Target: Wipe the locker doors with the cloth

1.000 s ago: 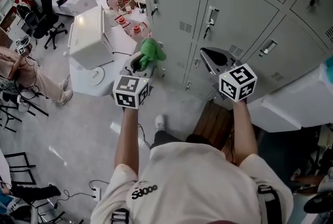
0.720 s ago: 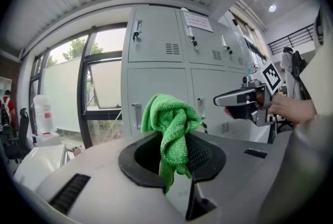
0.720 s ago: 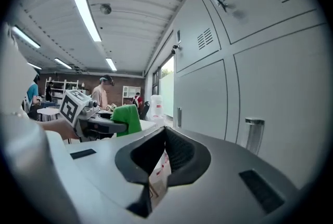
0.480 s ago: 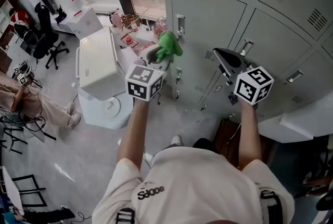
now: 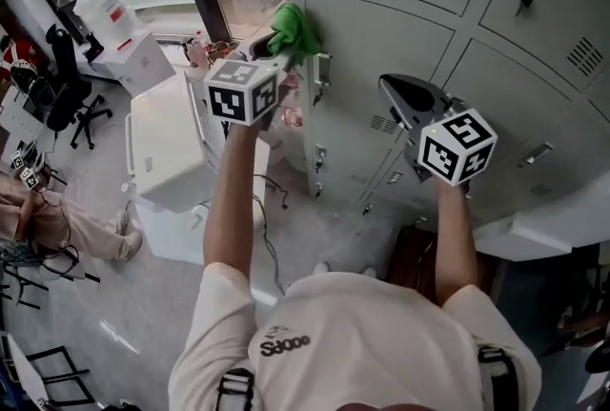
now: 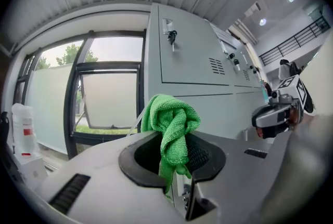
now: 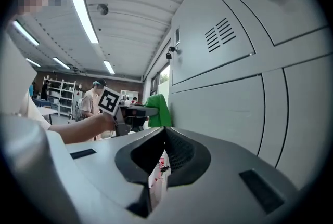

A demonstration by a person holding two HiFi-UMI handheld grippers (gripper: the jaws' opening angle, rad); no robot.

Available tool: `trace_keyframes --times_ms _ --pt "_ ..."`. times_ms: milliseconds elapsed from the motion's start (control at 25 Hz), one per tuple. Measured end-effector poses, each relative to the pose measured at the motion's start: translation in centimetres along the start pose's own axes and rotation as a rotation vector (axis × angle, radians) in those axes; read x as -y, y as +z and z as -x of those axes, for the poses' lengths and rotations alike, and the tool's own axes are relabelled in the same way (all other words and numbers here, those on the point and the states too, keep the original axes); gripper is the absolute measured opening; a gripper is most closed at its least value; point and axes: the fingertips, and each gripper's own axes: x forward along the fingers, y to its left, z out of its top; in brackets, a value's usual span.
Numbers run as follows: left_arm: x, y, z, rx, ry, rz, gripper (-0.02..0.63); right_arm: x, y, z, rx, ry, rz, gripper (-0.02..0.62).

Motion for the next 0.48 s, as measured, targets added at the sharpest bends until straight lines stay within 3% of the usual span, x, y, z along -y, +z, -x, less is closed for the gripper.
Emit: trace_keyframes --times_ms 200,480 --pt "-1.4 2.0 -2.9 0.016 0.014 -0.071 0.086 1.8 -0.1 1.3 -0.007 -0.04 0.028 0.008" --pt "-0.7 2.6 -4.0 0.053 0.054 -0.029 0.084 5.1 -1.0 3.2 -0.03 -0.131 0.013 0.008"
